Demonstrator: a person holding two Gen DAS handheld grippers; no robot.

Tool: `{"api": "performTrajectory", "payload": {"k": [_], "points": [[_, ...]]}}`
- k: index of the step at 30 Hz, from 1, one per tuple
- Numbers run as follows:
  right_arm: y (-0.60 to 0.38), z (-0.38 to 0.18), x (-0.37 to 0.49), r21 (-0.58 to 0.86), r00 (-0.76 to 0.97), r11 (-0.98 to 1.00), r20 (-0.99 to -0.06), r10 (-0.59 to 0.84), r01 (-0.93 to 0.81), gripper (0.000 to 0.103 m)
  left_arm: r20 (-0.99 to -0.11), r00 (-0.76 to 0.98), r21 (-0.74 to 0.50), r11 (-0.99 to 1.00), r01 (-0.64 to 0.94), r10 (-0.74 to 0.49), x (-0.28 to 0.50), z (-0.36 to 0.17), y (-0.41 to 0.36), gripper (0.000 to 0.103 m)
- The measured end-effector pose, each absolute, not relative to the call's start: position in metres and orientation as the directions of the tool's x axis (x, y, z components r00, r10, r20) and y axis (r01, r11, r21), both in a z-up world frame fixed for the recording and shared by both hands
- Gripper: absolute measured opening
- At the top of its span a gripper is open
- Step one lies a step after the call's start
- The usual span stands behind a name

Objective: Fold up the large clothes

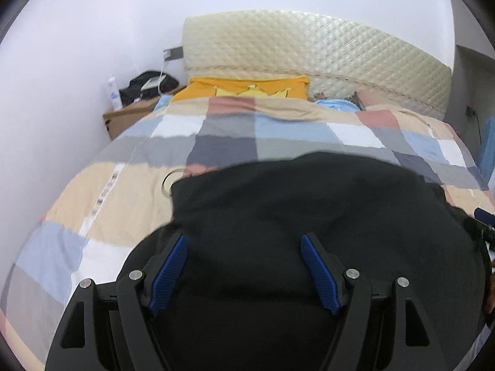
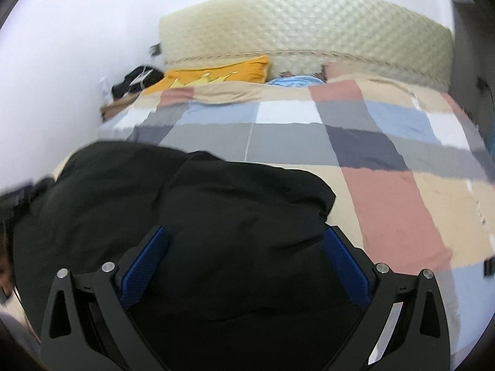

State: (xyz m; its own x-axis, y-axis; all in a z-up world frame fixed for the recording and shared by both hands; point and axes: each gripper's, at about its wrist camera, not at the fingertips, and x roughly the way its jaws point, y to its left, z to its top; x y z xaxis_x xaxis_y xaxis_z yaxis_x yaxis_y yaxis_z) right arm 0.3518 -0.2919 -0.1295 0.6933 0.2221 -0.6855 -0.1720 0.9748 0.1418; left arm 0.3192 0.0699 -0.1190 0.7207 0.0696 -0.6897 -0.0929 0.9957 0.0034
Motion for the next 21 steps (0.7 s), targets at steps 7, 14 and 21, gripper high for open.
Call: {"api": "performTrajectory", "payload": {"k": [7, 14, 21], "points": [[-0.291, -0.163, 0.350, 0.181, 0.672, 0.967, -0.696, 0.255, -0.179, 0.101, -0.723, 0.690, -0.026, 0.997, -0.079, 0.036, 0.322, -0.134, 0.074, 0.083], [-0.289, -0.176, 0.347, 0.188, 0.690, 0.967, -0.678, 0.253, -0.170, 0.102, -0.750, 0.661, -0.018, 0.998, -0.067, 0.030, 0.323, -0.147, 0.068, 0.086], [-0.289, -0.174, 0.342, 0.186, 0.686, 0.972, -0.689, 0.234, -0.145, 0.102, -0.745, 0.664, -0.007, 0.995, -0.098, 0.060, 0.321, -0.151, 0.064, 0.087]]}}
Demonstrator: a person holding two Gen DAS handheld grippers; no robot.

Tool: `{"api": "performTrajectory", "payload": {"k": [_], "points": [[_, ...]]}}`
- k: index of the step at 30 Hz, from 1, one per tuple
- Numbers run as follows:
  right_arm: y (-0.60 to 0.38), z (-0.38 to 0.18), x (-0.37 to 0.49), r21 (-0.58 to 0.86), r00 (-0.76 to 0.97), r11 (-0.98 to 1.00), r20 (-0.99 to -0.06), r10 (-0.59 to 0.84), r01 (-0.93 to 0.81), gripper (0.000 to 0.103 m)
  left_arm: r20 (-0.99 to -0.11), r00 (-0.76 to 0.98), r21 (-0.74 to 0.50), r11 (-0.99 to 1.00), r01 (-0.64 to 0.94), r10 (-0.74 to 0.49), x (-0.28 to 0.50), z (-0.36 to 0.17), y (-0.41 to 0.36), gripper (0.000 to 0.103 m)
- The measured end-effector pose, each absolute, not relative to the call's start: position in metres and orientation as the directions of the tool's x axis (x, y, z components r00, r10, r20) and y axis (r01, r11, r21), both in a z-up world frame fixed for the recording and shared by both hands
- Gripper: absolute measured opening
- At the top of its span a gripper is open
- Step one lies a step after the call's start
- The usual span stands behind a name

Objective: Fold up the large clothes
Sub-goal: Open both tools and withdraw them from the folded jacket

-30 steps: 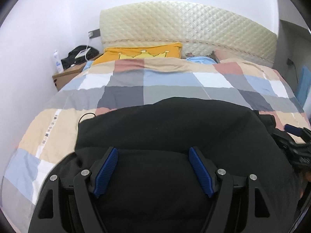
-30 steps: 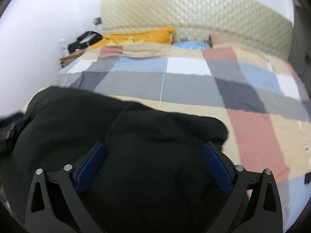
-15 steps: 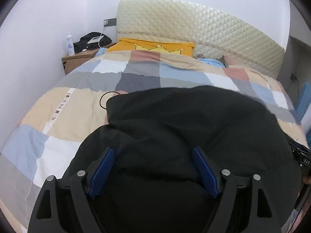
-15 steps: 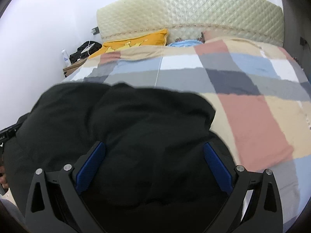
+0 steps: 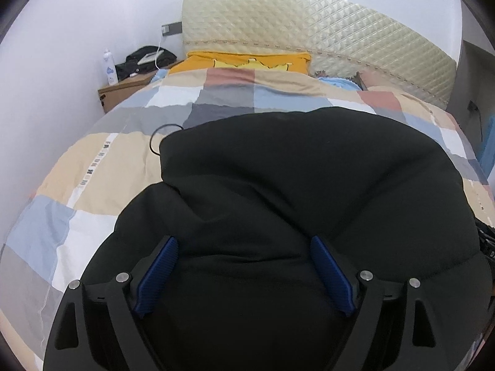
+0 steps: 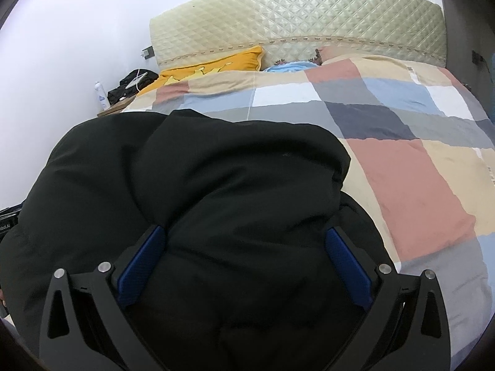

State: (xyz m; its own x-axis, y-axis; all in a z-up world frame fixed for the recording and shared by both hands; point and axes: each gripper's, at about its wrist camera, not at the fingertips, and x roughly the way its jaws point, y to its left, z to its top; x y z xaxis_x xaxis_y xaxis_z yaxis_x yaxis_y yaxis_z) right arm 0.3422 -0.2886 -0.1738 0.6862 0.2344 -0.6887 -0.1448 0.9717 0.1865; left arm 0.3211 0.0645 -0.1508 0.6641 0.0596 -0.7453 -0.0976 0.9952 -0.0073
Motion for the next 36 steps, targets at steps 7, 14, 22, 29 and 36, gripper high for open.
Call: {"api": "performTrajectory", "payload": {"k": [7, 14, 22, 29, 36], "points": [[-0.299, -0.144, 0.326, 0.173, 0.703, 0.980, -0.686, 0.190, -0.096, 0.102, -0.735, 0.667, 0.003, 0.985, -0.172, 0.119, 0.312, -0.129, 0.061, 0.087], [-0.309, -0.052, 0.281, 0.165, 0.790, 0.984, -0.594, 0.155, -0.069, 0.103, -0.674, 0.732, -0.020, 0.987, -0.158, 0.103, 0.270, -0.056, 0.040, 0.087], [-0.301, 0.058, 0.189, 0.191, 0.882, 0.976, -0.435, 0.180, -0.105, 0.103, -0.555, 0.832, -0.037, 0.998, -0.050, 0.021, 0.197, 0.053, 0.008, 0.088], [-0.280, 0.100, 0.114, 0.200, 0.904, 0.968, -0.366, 0.219, -0.154, 0.103, -0.482, 0.876, -0.019, 1.000, -0.016, 0.005, 0.132, 0.110, -0.011, 0.095], [-0.266, 0.120, 0.050, 0.195, 0.919, 0.962, -0.308, 0.246, -0.192, 0.103, -0.415, 0.910, 0.002, 1.000, 0.018, -0.015, 0.069, 0.133, -0.023, 0.100]]}}
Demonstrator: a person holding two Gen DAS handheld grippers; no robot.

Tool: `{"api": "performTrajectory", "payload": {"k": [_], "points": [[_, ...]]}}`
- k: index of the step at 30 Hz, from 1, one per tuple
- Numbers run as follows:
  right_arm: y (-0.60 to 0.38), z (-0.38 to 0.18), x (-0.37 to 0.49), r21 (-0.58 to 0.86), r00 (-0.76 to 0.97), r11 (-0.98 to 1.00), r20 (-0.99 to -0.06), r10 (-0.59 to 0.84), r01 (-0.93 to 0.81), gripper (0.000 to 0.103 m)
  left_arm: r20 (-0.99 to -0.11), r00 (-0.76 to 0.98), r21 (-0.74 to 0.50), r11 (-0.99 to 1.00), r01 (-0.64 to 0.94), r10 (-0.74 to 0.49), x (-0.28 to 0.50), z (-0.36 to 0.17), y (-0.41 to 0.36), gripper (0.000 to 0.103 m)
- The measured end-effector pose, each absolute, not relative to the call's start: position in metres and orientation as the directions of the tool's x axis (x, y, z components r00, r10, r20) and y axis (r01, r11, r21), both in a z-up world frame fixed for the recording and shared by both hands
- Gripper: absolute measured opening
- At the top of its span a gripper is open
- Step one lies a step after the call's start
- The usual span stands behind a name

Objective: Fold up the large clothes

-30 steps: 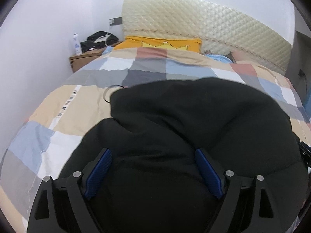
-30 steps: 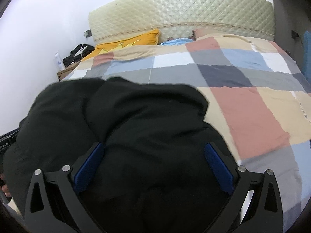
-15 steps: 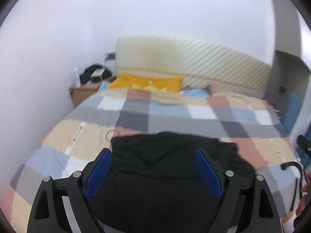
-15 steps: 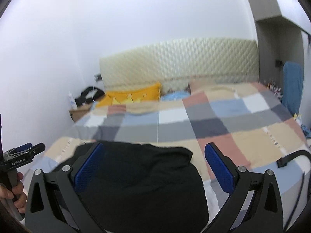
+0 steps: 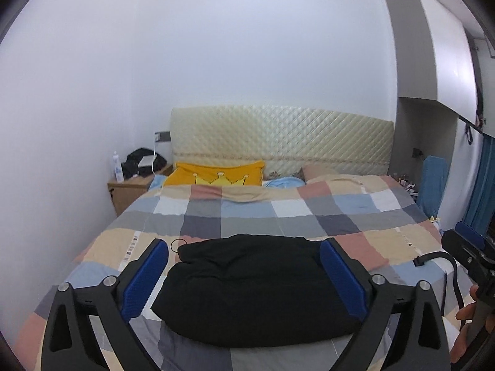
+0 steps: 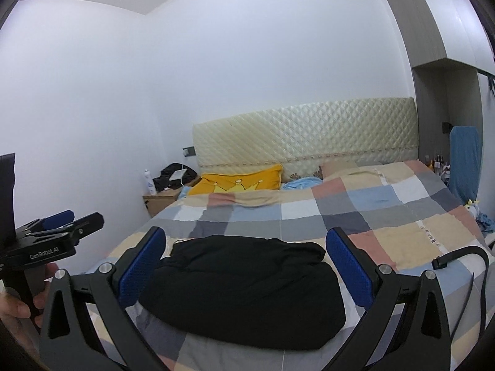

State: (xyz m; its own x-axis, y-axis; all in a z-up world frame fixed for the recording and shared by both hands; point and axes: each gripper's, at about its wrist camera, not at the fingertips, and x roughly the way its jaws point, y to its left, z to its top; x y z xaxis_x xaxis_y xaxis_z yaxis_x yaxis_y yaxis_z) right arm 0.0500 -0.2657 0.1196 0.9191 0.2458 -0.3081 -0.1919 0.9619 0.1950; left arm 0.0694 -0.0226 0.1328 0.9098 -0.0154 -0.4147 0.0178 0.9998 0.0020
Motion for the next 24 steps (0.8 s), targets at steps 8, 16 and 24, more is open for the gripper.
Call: {"api": "performTrajectory", "payload": {"k": [8, 16, 24], "points": [[-0.261, 0.114, 0.010, 0.216, 0.930, 0.961, -0.287, 0.230, -0.171, 0.103, -0.438, 0.899, 0.010, 0.999, 0.031, -0.023, 0.037, 0.130, -0.029, 0.101], [-0.259, 0.088, -0.018, 0.197, 0.920, 0.972, -0.341, 0.193, -0.130, 0.103, -0.526, 0.850, -0.023, 1.000, 0.003, -0.014, 0.034, 0.092, -0.024, 0.101], [-0.253, 0.063, -0.012, 0.177, 0.889, 0.977, -0.418, 0.186, -0.121, 0.103, -0.552, 0.833, -0.022, 1.000, 0.015, -0.024, 0.029, 0.073, -0.025, 0.101]]}}
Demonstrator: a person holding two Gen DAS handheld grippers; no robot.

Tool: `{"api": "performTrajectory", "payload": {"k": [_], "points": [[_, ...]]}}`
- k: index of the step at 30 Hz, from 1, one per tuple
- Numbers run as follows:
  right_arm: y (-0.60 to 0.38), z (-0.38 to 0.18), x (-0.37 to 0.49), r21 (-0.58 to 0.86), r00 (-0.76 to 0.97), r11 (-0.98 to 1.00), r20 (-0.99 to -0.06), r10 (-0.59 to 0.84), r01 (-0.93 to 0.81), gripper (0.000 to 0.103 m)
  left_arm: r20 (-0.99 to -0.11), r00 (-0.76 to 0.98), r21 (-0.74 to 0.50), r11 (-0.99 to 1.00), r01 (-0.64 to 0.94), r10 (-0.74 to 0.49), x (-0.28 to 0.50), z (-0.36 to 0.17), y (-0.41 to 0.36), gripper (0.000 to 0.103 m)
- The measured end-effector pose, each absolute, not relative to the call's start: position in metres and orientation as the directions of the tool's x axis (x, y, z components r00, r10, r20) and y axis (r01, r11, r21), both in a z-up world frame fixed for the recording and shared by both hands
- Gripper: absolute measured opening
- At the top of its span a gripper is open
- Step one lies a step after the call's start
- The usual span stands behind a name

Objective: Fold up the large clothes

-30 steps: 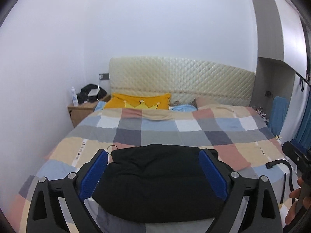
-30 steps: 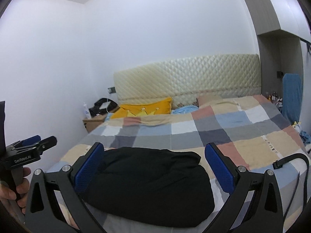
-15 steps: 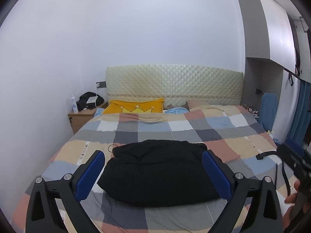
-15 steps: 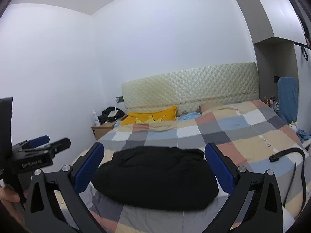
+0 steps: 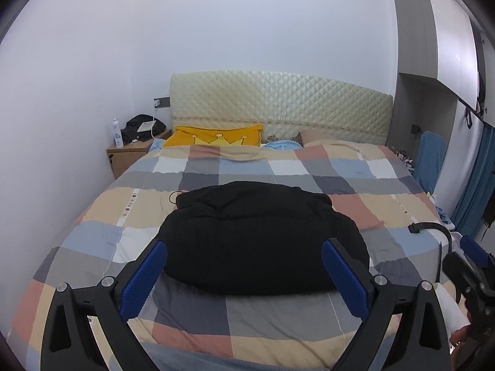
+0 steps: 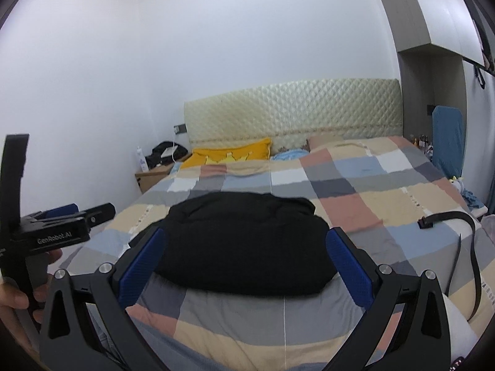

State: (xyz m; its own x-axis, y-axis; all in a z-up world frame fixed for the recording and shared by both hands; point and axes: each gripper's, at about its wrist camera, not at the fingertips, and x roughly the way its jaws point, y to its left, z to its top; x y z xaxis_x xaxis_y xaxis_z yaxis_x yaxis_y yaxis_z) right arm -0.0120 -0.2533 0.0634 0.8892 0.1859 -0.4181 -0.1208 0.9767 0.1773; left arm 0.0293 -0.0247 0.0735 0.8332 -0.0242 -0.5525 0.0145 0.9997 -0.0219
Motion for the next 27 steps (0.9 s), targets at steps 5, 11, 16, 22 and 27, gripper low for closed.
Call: {"api": "performTrajectory", "payload": {"k": [5, 11, 16, 22, 27], "points": [[-0.252, 0.056, -0.011, 0.171, 0.878, 0.979, -0.445, 0.177, -0.111, 0.103, -0.574, 0.819, -0.004, 1.000, -0.001, -0.001, 0.037, 0.069, -0.024, 0.101], [-0.251, 0.054, -0.010, 0.168, 0.877, 0.980, -0.449, 0.169, -0.103, 0.103, -0.583, 0.812, 0.005, 1.000, -0.005, 0.006, 0.040, 0.066, -0.022, 0.101], [-0.249, 0.054, -0.010, 0.165, 0.876, 0.981, -0.453, 0.168, -0.103, 0.103, -0.582, 0.813, 0.002, 1.000, -0.003, 0.004, 0.038, 0.066, -0.023, 0.101], [-0.248, 0.052, -0.008, 0.162, 0.871, 0.981, -0.462, 0.167, -0.102, 0.103, -0.587, 0.810, -0.002, 1.000, 0.004, -0.004, 0.039, 0.066, -0.026, 0.101], [-0.249, 0.051, -0.007, 0.150, 0.875, 0.984, -0.458, 0.156, -0.097, 0.103, -0.589, 0.808, 0.002, 1.000, 0.004, -0.002, 0.039, 0.067, -0.027, 0.101]]}}
